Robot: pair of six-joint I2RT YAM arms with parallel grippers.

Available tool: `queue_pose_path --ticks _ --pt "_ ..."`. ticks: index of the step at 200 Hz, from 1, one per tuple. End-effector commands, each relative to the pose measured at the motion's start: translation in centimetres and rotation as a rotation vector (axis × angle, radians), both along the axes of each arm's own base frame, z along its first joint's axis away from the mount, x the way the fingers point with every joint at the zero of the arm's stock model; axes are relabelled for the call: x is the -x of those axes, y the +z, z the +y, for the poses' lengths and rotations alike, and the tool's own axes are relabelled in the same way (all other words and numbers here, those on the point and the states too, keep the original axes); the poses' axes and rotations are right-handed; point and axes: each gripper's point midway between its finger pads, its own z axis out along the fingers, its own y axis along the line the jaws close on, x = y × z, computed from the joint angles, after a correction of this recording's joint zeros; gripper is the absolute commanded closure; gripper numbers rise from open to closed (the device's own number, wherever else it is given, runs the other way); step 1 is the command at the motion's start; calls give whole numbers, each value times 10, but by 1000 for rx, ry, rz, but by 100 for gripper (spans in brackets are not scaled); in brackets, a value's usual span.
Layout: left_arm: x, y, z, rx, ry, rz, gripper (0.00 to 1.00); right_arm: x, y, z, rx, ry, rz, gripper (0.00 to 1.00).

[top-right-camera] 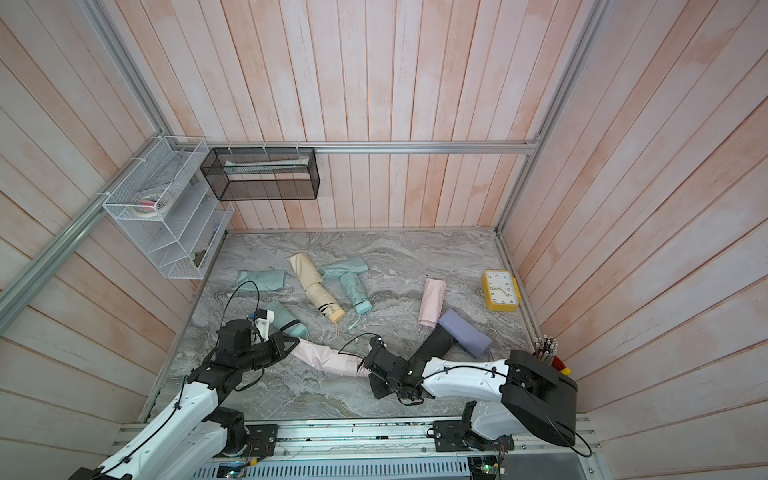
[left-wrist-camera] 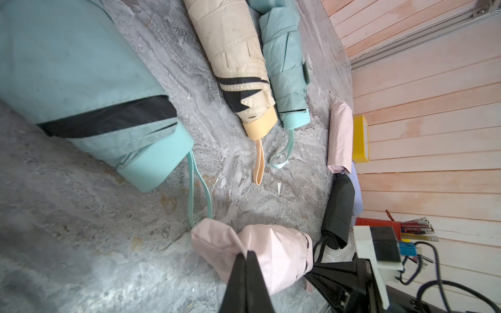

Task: Take umbrellas out of sleeves
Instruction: Take out the umbrella from the umbrella sleeve.

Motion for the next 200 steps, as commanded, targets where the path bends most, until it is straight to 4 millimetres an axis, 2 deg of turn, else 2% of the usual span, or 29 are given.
queue_pose_path --ticks 1,130,200 --pt "-9 14 3 -15 13 -52 100 3 -13 -18 85 -10 13 100" --pt "-14 28 4 -23 14 -78 100 4 -14 -19 78 -15 18 100" --pt "-15 29 5 -21 15 -80 100 5 -15 -20 76 -16 21 100"
